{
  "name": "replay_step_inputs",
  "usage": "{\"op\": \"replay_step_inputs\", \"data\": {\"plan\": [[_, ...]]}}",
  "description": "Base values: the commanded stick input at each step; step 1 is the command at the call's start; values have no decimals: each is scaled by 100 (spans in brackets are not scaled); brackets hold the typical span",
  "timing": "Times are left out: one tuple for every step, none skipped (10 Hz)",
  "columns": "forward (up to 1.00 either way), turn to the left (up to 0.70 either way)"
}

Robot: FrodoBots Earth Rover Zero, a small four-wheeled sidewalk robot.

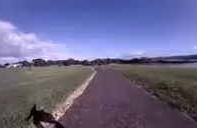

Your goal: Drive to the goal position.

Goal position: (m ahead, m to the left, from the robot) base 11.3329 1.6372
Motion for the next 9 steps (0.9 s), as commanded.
{"op": "replay_step_inputs", "data": {"plan": [[70,0],[70,0],[70,0],[70,0],[70,0],[70,0],[70,0],[70,0],[70,0]]}}
